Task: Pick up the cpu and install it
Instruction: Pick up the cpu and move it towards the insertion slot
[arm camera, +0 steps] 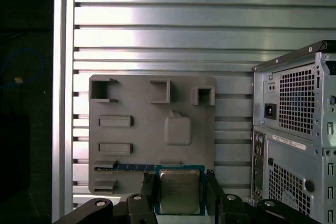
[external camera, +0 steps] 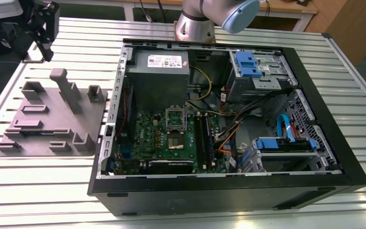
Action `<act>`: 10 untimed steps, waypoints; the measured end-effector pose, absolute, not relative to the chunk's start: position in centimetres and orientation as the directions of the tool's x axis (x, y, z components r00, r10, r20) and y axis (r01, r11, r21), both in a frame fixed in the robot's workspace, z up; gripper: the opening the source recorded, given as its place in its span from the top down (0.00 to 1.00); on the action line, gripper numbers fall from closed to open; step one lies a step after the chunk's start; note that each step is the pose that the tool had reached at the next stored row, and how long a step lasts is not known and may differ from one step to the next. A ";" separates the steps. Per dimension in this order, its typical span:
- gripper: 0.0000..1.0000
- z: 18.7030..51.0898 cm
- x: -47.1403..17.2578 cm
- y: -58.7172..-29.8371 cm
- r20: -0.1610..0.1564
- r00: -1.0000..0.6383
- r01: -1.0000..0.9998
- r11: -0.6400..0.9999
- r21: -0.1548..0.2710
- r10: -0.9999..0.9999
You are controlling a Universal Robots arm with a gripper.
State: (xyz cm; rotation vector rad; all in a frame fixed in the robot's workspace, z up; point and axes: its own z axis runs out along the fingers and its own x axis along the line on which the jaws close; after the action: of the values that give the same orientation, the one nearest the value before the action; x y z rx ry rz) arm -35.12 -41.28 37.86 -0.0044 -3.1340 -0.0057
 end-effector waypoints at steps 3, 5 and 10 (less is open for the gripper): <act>0.53 37.9 -35.0 -41.3 0.008 -1.000 0.003 1.000 0.004 0.003; 0.53 37.9 -35.0 -41.3 0.008 -1.000 0.003 1.000 0.004 0.003; 0.53 37.9 -34.8 -41.3 0.008 -1.000 0.003 1.000 0.004 0.003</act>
State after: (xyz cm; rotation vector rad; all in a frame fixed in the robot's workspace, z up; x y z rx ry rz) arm -34.80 -41.28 37.86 -0.0044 -3.1340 -0.0057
